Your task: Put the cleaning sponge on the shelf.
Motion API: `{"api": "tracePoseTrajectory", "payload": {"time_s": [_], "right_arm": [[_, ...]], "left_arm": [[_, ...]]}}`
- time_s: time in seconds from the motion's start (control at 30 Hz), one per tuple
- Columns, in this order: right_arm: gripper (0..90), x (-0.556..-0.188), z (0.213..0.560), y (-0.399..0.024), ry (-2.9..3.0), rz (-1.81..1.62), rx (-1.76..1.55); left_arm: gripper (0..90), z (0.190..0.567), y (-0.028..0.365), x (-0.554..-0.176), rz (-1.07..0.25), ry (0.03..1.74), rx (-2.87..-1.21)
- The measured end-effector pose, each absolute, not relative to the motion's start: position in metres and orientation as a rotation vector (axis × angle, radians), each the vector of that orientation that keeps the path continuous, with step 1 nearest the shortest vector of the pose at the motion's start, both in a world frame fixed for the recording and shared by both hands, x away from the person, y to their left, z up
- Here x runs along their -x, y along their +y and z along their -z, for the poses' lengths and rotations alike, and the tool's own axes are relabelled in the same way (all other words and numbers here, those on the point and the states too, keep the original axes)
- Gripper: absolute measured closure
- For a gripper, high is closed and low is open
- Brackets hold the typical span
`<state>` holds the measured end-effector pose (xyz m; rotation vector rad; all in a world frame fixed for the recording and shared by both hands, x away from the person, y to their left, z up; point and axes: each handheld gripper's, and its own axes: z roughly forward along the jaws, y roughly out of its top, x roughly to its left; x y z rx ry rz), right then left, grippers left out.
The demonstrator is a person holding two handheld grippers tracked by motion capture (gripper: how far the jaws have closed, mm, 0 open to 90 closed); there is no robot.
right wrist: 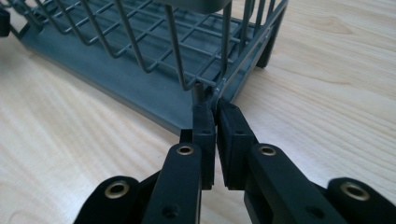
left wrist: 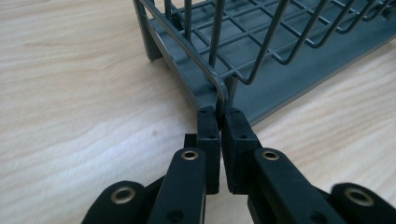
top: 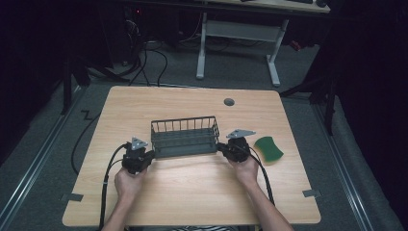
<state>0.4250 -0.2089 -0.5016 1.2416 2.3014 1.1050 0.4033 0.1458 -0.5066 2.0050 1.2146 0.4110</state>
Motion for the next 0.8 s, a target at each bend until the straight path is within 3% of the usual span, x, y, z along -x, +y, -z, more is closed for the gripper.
{"api": "tracePoseTrajectory", "payload": {"time_s": [0.8], "right_arm": [[86.3, -0.471, 0.505, -0.237, 2.115, -1.035, -1.489]], "left_arm": [[86.5, 0.51, 0.097, -0.451, -0.418, 1.218, -2.023]]}}
